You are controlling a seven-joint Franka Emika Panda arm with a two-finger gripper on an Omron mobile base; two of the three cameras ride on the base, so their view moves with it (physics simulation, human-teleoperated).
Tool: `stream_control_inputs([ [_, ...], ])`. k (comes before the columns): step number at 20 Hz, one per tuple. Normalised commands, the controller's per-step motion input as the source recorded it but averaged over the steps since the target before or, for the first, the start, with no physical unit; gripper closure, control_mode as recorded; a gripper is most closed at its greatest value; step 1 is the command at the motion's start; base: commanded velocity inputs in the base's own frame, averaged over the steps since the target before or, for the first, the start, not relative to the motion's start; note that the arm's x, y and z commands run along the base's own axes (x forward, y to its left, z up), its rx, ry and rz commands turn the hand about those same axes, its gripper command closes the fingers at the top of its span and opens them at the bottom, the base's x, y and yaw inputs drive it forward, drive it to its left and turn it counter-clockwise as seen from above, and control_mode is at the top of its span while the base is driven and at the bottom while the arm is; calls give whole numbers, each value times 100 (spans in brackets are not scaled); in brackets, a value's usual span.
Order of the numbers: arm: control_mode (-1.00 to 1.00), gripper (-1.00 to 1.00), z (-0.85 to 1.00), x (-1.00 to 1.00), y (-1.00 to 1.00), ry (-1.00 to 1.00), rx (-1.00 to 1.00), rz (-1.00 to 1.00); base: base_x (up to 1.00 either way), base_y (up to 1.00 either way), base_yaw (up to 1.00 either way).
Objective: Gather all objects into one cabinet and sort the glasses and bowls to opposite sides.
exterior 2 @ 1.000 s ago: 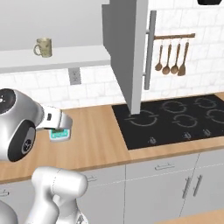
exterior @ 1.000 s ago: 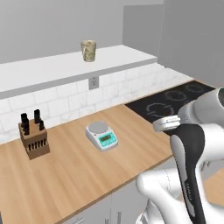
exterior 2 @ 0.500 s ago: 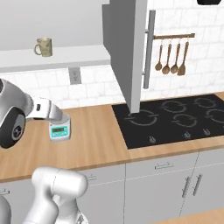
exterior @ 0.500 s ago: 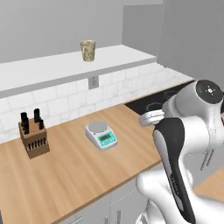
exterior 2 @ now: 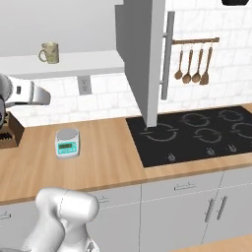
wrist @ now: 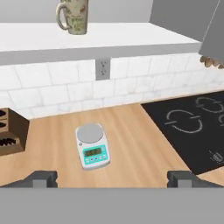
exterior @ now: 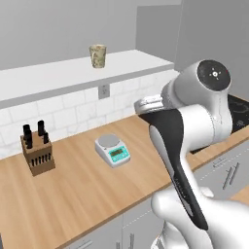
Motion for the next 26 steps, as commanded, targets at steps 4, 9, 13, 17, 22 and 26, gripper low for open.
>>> stream_control_inputs([
  [4, -100, -100, 36, -1, 29, -1, 2, 9, 0, 0, 0],
  [9, -100, -100, 27, -2, 54, -9, 0, 7, 0, 0, 0],
  [13, -100, -100, 82, 1, 51, -7, 0, 0, 0, 0, 0],
  [17, -100, -100, 80, 4, 36, -6, 0, 0, 0, 0, 0],
  [22, -100, -100, 42, 12, 25, -4, 0, 0, 0, 0, 0],
  [26, -100, -100, 16, 49, 4, 2, -1, 1, 0, 0, 0],
])
